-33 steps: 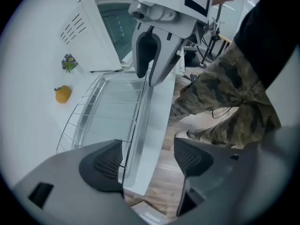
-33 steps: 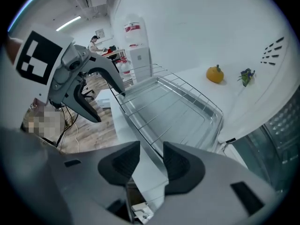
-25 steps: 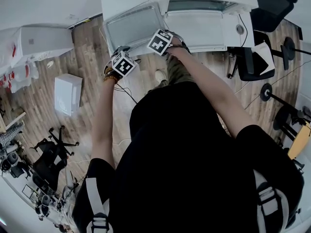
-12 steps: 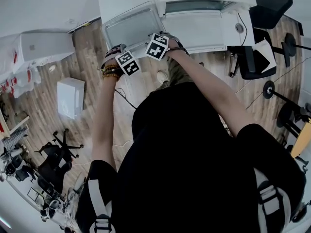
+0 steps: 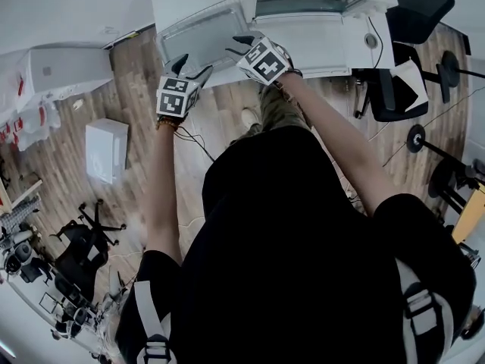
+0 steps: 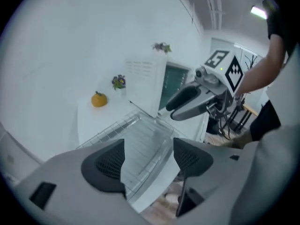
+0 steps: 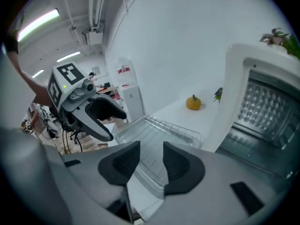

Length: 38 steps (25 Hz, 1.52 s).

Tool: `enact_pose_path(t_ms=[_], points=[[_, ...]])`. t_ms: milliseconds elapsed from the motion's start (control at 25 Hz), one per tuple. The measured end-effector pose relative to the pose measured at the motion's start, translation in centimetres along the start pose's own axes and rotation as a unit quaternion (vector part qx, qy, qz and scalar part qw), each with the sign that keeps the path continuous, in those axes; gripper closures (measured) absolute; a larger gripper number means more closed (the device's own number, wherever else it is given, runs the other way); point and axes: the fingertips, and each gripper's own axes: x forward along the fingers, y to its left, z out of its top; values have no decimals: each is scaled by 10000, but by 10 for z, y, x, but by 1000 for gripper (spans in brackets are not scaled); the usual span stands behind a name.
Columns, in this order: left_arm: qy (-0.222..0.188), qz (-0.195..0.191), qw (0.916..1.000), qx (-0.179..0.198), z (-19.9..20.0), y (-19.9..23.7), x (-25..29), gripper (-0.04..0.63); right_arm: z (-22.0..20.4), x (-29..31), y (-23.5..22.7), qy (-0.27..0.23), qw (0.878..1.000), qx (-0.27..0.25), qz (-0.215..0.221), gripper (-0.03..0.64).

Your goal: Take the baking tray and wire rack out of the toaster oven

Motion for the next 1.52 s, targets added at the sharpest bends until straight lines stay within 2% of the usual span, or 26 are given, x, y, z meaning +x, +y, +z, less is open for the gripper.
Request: enact_pose_path(t_ms=[80, 200, 320, 520, 680, 840, 1080, 1240, 1360, 1520], points=[[-508, 239, 9983, -180, 20, 6, -14, 268, 12, -17, -6, -333, 9994, 56, -112, 449], [-1061, 523, 9927, -228, 48, 7, -32, 270, 29, -42, -11, -668, 9972, -131, -313, 449], [-1453, 661, 9871, -115, 75, 1, -47, 270, 46, -65, -12, -936, 9938, -304, -517, 453], [-2017, 771, 9763, 115, 115, -22, -63, 282, 80, -106, -8, -1541, 9840, -295, -841, 460], [-2444, 915, 9652, 197, 141, -46, -74, 326, 97, -140, -1, -1959, 9736, -410, -1096, 463], [-2710, 1032, 9566, 288, 158, -69, -82, 388, 102, -175, 0, -2319, 9598, -547, -1485, 469], [-3216, 1235, 9387, 121, 174, -82, -111, 497, 108, -227, 10, -2837, 9301, -800, -2190, 499], [-3360, 1306, 9327, 113, 170, -90, -119, 542, 111, -246, 15, -3030, 9137, -897, -2554, 534], [-3409, 1284, 9313, 70, 162, -95, -124, 556, 107, -248, 20, -3029, 9086, -922, -2723, 557], [-3322, 1262, 9347, -15, 144, -95, -125, 560, 94, -236, 26, -2809, 9132, -887, -2816, 581]])
